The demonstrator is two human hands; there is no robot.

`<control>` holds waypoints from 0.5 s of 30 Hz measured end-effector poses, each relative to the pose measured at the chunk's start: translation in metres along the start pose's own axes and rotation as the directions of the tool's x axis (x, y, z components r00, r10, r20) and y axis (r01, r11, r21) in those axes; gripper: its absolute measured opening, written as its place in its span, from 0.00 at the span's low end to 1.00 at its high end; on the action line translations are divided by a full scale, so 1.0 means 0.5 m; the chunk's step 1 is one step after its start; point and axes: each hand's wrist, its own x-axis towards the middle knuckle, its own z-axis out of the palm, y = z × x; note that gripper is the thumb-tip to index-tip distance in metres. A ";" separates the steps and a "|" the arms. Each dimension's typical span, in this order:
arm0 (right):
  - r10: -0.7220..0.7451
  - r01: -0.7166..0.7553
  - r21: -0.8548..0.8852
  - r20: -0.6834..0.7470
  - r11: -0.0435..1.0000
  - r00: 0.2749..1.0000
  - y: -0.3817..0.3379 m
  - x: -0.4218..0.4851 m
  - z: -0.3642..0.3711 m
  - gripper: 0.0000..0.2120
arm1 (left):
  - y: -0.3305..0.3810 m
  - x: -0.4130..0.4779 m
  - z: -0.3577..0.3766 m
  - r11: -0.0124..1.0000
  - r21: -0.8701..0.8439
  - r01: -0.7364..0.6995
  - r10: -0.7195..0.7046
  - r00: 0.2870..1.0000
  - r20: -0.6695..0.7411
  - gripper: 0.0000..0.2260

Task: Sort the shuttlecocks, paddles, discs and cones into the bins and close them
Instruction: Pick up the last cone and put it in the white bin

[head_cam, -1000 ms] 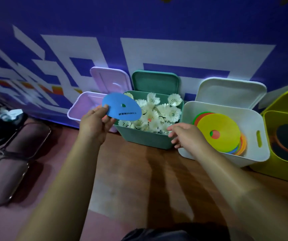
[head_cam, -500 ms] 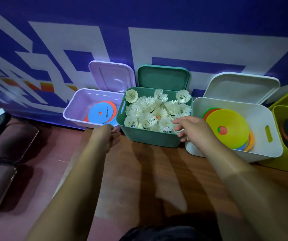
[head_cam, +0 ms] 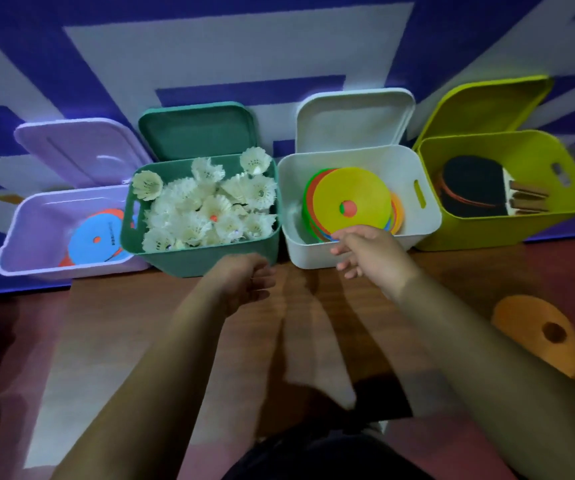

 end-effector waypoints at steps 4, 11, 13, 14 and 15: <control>0.093 -0.088 0.047 -0.109 0.995 0.990 0.063 -0.019 -0.131 0.09 | -0.003 0.018 0.164 0.980 0.198 -0.024 0.014 0.999 0.053 0.05; 0.191 -0.156 0.139 -0.285 0.978 0.939 0.183 -0.073 -0.348 0.09 | -0.050 0.045 0.436 0.909 0.414 -0.039 -0.073 0.965 0.252 0.07; 0.220 -0.195 0.108 -0.328 0.975 0.919 0.219 -0.093 -0.410 0.10 | -0.066 0.049 0.502 0.884 0.467 -0.034 -0.105 0.958 0.268 0.07; 0.230 -0.223 0.060 -0.340 0.973 0.912 0.239 -0.103 -0.441 0.10 | -0.073 0.049 0.533 0.870 0.493 -0.030 -0.121 0.955 0.271 0.07; 0.239 -0.251 0.009 -0.351 0.968 0.906 0.263 -0.111 -0.473 0.10 | -0.080 0.049 0.563 0.854 0.519 -0.031 -0.131 0.953 0.272 0.07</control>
